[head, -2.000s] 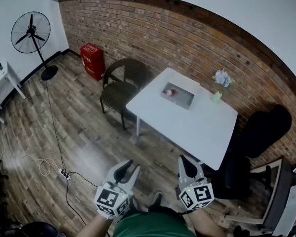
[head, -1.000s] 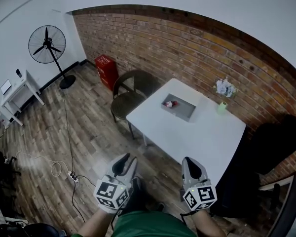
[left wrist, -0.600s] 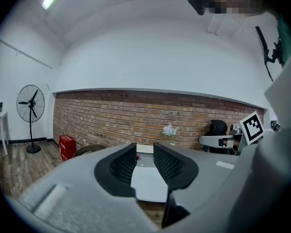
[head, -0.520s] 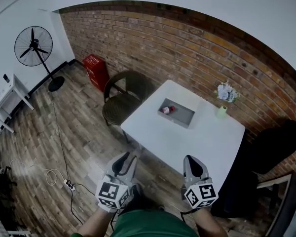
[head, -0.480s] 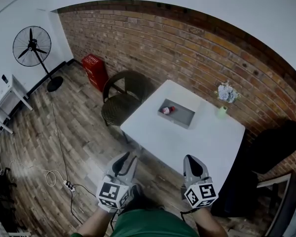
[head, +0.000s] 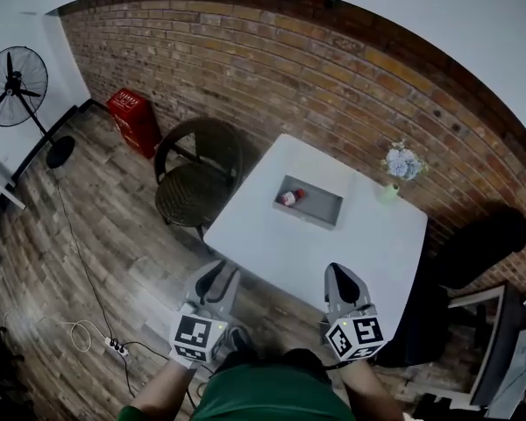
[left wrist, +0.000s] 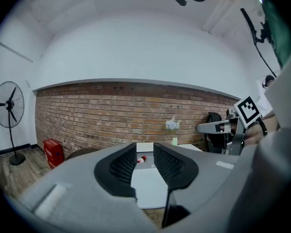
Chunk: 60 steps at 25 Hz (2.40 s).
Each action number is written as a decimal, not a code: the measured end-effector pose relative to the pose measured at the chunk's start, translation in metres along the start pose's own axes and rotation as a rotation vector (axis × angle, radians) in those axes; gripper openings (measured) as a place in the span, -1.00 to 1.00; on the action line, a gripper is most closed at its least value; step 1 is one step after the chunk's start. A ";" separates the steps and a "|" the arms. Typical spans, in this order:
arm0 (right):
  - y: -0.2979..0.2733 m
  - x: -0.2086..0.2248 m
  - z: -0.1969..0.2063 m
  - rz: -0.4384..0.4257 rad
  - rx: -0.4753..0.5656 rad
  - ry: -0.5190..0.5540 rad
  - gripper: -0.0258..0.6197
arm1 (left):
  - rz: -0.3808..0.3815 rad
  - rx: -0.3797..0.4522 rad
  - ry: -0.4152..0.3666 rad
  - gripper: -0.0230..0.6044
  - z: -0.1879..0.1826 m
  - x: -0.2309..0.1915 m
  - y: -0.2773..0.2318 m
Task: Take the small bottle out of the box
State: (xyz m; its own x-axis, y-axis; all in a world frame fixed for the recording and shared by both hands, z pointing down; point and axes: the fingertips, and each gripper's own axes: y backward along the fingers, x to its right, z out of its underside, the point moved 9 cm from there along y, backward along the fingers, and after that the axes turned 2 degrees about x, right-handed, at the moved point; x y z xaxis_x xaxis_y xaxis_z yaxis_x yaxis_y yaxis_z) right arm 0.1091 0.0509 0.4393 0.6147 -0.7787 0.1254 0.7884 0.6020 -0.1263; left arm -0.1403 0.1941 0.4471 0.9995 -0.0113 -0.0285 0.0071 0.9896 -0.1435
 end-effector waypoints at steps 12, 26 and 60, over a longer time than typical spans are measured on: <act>-0.060 0.024 0.013 0.068 -0.047 -0.014 -0.91 | 0.060 -0.065 -0.007 -0.56 0.016 -0.040 -0.067; -0.146 0.097 0.002 0.010 -0.021 -0.100 -0.91 | -0.009 -0.140 -0.070 -0.56 -0.009 -0.053 -0.162; -0.087 0.181 0.040 0.513 -0.027 -0.303 -0.91 | 0.493 -0.752 -0.386 -0.26 0.116 -0.021 -0.440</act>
State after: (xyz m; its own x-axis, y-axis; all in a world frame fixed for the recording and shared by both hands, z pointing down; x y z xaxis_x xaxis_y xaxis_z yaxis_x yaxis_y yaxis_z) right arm 0.1528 -0.1359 0.5124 0.8990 -0.3024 0.3166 0.3909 0.8802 -0.2693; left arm -0.1614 -0.2242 0.6255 0.8274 0.5592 0.0521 -0.3008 0.5196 -0.7997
